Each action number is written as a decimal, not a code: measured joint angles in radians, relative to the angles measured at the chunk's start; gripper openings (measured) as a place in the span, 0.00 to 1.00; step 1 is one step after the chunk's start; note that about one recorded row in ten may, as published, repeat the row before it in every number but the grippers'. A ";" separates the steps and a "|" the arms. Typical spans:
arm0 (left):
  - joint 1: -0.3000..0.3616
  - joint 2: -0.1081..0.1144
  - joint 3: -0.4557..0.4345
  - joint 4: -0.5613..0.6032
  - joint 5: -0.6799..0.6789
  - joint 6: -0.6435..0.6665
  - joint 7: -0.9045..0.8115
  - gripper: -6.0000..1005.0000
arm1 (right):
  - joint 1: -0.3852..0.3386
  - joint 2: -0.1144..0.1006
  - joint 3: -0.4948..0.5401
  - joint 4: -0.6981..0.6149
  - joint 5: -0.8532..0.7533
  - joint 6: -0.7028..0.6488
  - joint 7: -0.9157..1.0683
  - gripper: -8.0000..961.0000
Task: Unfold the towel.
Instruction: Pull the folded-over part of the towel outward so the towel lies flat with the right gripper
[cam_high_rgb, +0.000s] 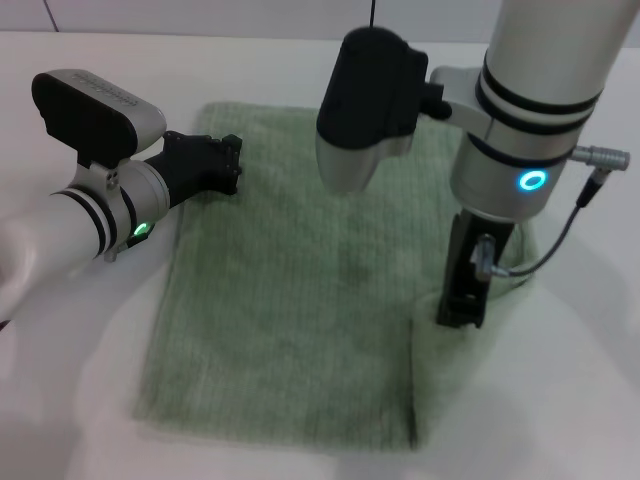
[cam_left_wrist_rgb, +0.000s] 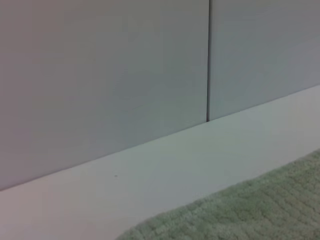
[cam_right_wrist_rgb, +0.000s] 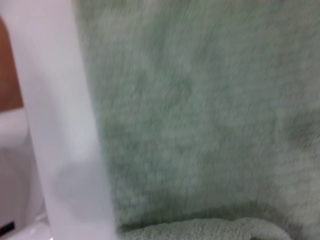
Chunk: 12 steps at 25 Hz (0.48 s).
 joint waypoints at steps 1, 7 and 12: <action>0.000 0.000 0.000 0.000 0.000 0.000 0.000 0.00 | 0.000 0.000 -0.009 -0.003 0.000 0.010 0.002 0.05; 0.002 0.000 -0.002 0.002 -0.002 0.000 0.001 0.00 | 0.016 0.000 -0.081 -0.002 0.019 0.041 0.019 0.05; 0.002 0.000 -0.002 0.003 -0.004 0.001 0.001 0.00 | 0.050 -0.001 -0.166 0.059 0.077 0.043 0.045 0.05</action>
